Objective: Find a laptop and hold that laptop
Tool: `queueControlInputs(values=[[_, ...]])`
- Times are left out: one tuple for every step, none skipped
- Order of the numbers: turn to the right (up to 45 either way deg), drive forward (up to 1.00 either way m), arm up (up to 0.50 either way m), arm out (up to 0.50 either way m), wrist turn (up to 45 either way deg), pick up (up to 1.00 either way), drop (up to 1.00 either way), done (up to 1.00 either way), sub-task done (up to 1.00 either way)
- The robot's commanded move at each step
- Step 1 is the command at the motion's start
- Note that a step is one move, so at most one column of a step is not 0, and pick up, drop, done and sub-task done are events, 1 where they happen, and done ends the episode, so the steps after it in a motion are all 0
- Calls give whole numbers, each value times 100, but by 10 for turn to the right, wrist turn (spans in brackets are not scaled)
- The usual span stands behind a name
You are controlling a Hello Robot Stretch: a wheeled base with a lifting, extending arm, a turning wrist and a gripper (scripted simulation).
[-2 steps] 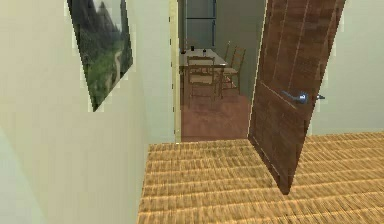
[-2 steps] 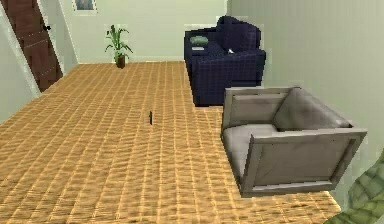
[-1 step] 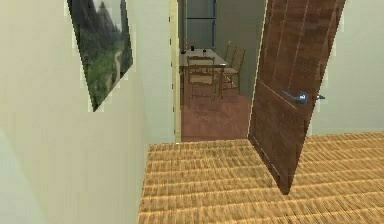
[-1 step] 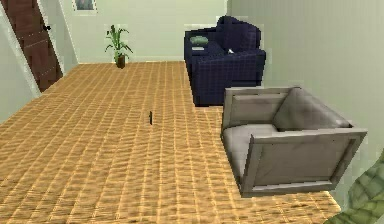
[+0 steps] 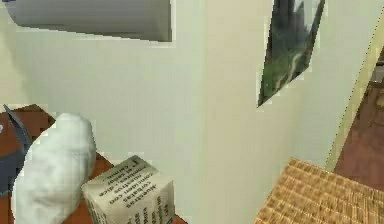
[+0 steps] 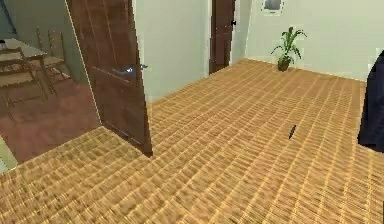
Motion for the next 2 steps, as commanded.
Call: queueControlInputs(values=[[-450,0,0,0,0,0,0,0,0],[-450,0,0,0,0,0,0,0,0]])
